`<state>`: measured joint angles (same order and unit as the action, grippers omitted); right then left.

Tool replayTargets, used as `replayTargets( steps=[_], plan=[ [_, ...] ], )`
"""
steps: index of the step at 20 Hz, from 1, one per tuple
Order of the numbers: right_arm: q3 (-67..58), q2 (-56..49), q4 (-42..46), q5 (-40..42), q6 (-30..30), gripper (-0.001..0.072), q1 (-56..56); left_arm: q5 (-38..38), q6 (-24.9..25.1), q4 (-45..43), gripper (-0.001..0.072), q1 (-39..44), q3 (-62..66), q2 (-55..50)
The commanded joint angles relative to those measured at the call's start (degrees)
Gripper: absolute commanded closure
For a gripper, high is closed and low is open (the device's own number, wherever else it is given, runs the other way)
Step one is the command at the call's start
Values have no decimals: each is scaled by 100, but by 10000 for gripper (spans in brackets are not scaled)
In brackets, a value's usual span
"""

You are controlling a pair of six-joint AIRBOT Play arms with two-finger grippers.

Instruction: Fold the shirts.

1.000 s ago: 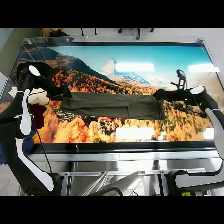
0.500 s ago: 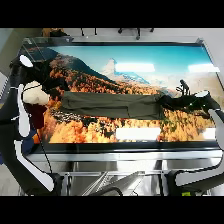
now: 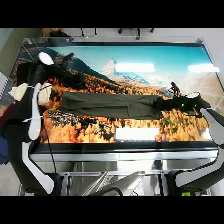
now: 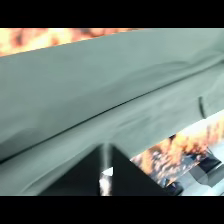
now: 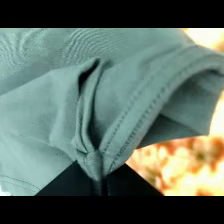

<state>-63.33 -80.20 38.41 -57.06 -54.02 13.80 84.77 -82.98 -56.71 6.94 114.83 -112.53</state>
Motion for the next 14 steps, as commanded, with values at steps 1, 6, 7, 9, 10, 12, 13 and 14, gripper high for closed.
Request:
replayTargets(
  steps=[1, 6, 7, 9, 10, 12, 13, 14],
  plan=[
    [-11, 35, -120, 149, 138, 687, -22, -293, -2, 98, 673, 671, 2, -339],
    [-570, 859, -122, -584, 125, 687, -31, -944, -181, 144, 691, 1749, 2, -1128],
    [-800, 1117, -122, -765, 20, 688, -31, -1117, -201, 142, 691, 1982, 2, -1281],
    [-1285, 1537, -125, -1130, -155, 687, -37, -1506, -323, 162, 691, 2402, 4, -1530],
    [-1537, 1690, -127, -1364, -221, 688, -46, -1714, -350, 328, 691, 2583, 9, -1624],
    [-1908, 1862, -122, -1672, -389, 688, -44, -2111, -339, 1075, 690, 2859, 20, -1775],
    [-2039, 1906, -120, -1742, -448, 687, -44, -2253, -328, 1469, 691, 2951, 20, -1825],
    [-2103, 1926, -120, -1755, -455, 687, -44, -2334, -286, 1788, 691, 2975, 20, -1836]
  ],
)
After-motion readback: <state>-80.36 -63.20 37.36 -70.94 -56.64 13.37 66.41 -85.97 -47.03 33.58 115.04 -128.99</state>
